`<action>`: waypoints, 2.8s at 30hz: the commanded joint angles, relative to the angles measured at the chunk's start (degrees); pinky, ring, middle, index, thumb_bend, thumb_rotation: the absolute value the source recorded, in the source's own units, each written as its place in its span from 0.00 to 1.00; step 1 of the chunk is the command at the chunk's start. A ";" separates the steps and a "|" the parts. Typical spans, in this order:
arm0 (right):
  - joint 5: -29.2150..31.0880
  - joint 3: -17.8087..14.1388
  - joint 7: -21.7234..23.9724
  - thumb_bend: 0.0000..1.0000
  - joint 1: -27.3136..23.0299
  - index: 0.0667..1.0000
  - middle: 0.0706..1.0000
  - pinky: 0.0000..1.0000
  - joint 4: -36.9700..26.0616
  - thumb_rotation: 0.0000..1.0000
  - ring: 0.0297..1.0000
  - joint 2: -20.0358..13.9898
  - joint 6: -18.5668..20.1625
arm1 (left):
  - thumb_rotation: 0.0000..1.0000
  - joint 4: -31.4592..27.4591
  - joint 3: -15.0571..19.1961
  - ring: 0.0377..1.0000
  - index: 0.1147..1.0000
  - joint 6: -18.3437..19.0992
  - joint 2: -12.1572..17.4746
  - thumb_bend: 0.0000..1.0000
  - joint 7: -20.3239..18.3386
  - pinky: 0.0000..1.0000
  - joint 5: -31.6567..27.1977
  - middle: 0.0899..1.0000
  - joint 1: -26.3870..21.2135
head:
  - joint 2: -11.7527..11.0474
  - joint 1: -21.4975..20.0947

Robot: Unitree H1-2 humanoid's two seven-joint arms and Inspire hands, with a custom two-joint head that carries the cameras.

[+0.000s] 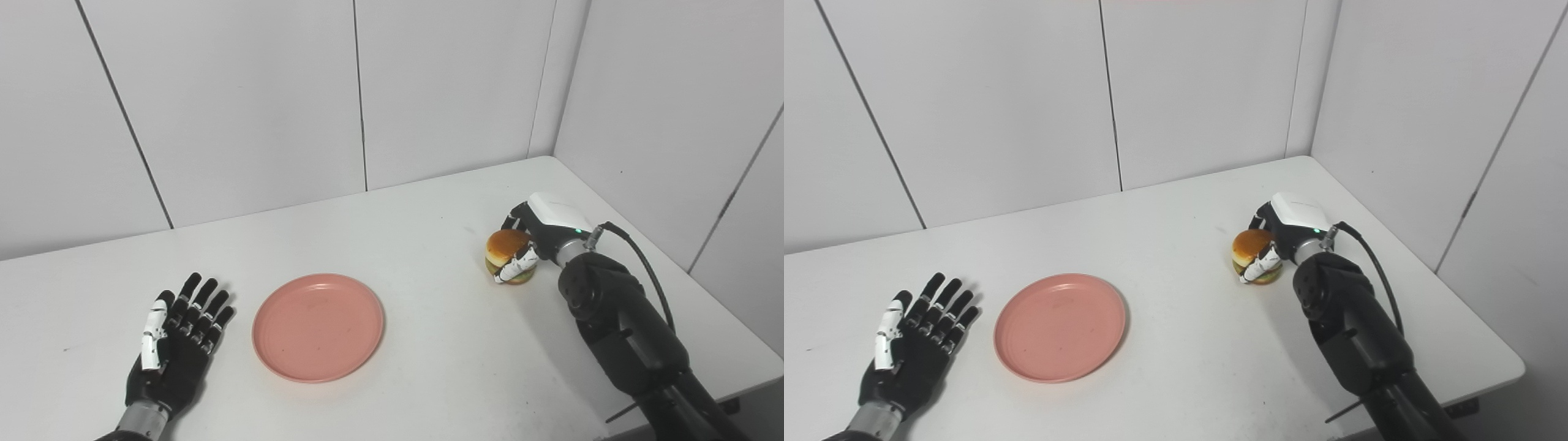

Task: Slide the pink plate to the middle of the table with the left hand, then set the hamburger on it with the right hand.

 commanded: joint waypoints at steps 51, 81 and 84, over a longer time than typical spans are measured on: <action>1.21 21.89 1.25 0.52 -10.91 0.48 0.36 0.23 -3.32 0.00 0.29 18.37 -4.70 | 1.00 -4.73 -5.27 0.92 0.94 5.46 -8.90 0.35 11.68 0.93 7.71 0.93 0.44 | 5.84 23.11; -1.19 24.17 2.48 0.53 -9.69 0.47 0.38 0.25 2.43 0.00 0.33 18.39 -3.03 | 1.00 -6.03 -4.75 0.93 0.94 7.03 -8.68 0.36 11.80 0.95 7.68 0.94 0.59 | 6.86 21.60; -1.00 24.11 2.61 0.53 -9.55 0.47 0.38 0.25 2.14 0.00 0.33 18.23 -3.26 | 1.00 -6.02 -4.73 0.93 0.94 7.02 -8.72 0.36 11.85 0.96 7.68 0.94 0.60 | 6.81 21.54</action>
